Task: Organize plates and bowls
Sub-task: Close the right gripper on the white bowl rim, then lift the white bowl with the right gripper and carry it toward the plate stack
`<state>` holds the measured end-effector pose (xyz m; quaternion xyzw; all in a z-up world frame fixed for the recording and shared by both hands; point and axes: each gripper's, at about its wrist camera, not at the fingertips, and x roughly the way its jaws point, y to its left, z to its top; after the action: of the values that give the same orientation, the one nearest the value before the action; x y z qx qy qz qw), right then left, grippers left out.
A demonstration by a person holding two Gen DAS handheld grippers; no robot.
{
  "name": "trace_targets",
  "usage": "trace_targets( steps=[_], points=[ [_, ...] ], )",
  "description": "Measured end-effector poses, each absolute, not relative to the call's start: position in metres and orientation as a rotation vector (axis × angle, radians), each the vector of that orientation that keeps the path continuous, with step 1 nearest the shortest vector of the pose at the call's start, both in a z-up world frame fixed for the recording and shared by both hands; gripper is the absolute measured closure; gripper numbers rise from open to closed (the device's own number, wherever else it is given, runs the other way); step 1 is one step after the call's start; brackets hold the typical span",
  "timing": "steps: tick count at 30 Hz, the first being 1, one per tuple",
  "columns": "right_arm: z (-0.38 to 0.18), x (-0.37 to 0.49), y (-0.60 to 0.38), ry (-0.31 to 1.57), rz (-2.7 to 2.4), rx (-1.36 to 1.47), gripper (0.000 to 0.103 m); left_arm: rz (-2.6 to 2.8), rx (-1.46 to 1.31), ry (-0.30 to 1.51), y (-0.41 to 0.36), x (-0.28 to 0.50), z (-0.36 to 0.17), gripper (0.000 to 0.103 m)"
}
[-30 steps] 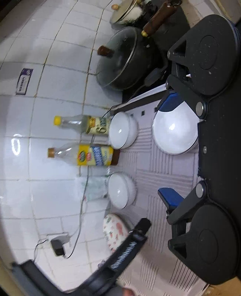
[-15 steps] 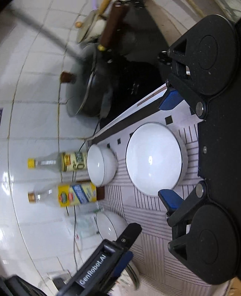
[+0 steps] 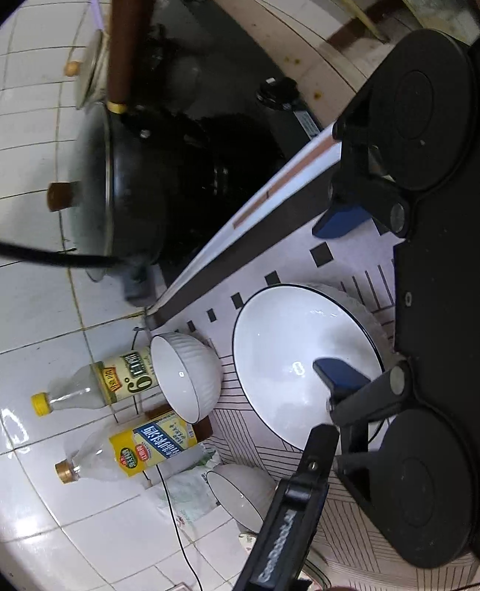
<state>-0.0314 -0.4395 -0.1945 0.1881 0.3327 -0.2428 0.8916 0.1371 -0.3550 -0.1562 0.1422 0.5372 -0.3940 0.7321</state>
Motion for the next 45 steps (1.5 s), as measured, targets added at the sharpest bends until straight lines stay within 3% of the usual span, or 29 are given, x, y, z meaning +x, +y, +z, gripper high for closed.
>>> trace_targets(
  steps=[4, 7, 11, 27, 45],
  points=[
    [-0.204, -0.025, -0.441, 0.715, -0.496, 0.420, 0.064, -0.884, 0.281, 1.201, -0.360, 0.141, -0.165, 0.063],
    [-0.208, -0.021, -0.445, 0.728, -0.494, 0.461, 0.076, -0.904, 0.231, 1.237, -0.361, 0.144, -0.171, 0.077],
    [-0.210, -0.018, -0.444, 0.725, -0.505, 0.472, 0.081, -0.916, 0.170, 1.277, -0.363, 0.144, -0.178, 0.091],
    [-0.201, -0.006, -0.412, 0.759, -0.375, 0.477, 0.081, -0.743, 0.215, 1.244, -0.306, 0.136, -0.161, 0.091],
    [-0.169, 0.052, -0.315, 0.812, -0.053, 0.394, 0.081, -0.518, 0.104, 1.271, -0.158, 0.157, -0.132, 0.089]
  ],
)
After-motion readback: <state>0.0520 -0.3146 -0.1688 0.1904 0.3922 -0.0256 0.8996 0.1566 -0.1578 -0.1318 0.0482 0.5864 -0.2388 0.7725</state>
